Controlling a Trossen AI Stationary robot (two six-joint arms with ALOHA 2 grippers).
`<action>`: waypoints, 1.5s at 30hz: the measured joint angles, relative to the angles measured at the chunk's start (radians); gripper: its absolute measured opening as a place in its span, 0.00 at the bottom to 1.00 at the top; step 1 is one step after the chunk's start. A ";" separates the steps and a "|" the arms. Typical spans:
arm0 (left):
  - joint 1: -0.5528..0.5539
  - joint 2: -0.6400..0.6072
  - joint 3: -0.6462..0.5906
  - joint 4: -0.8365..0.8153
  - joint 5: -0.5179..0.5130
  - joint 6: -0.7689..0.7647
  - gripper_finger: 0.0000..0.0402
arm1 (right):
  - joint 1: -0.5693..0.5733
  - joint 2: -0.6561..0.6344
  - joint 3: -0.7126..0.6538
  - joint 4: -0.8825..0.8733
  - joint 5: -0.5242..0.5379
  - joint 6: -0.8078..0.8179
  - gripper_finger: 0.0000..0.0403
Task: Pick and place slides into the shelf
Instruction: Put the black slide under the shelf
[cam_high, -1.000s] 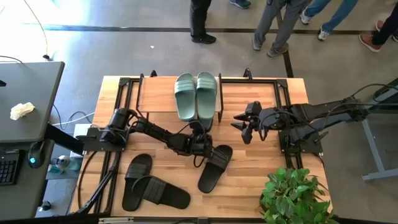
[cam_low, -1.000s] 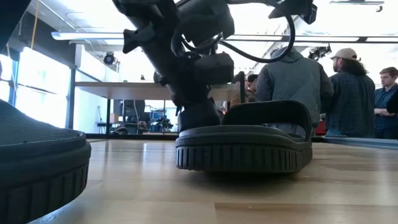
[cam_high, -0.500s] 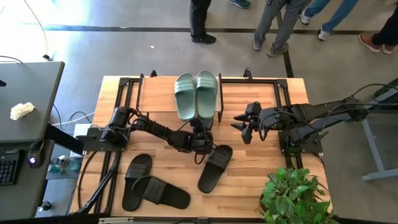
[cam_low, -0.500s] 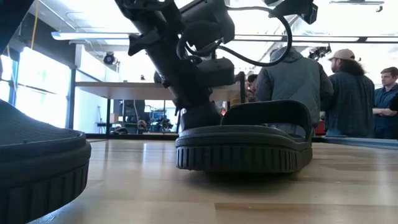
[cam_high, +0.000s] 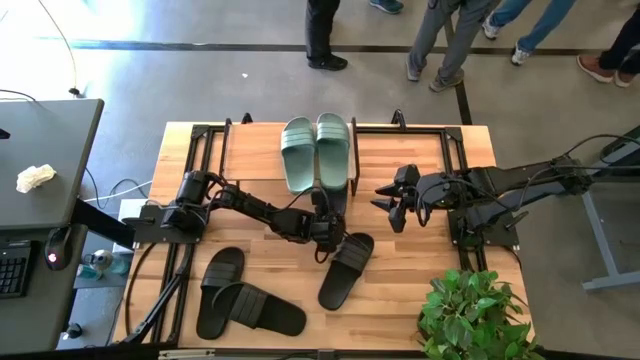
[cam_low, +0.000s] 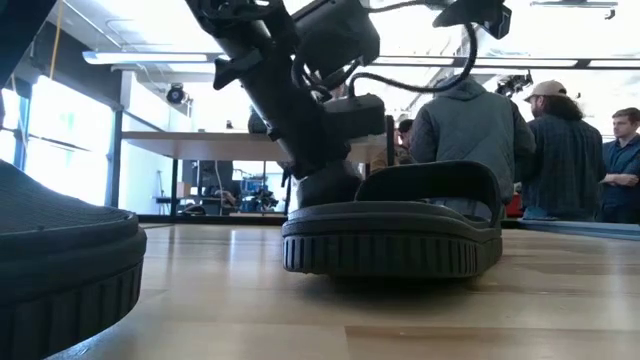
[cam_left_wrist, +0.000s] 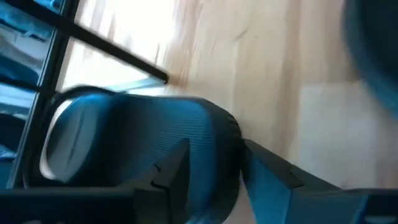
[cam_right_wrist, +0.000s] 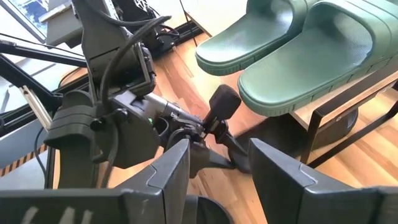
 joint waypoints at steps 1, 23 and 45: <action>0.000 0.000 0.000 0.012 0.002 0.000 0.35 | 0.000 0.000 0.000 0.000 -0.001 0.002 0.38; -0.004 -0.065 0.001 -0.026 0.185 -0.001 0.56 | 0.058 0.000 0.000 -0.003 0.038 0.015 0.38; -0.345 -0.212 -0.001 -0.239 0.340 0.307 0.56 | 0.064 0.000 0.000 -0.091 -0.043 0.075 0.38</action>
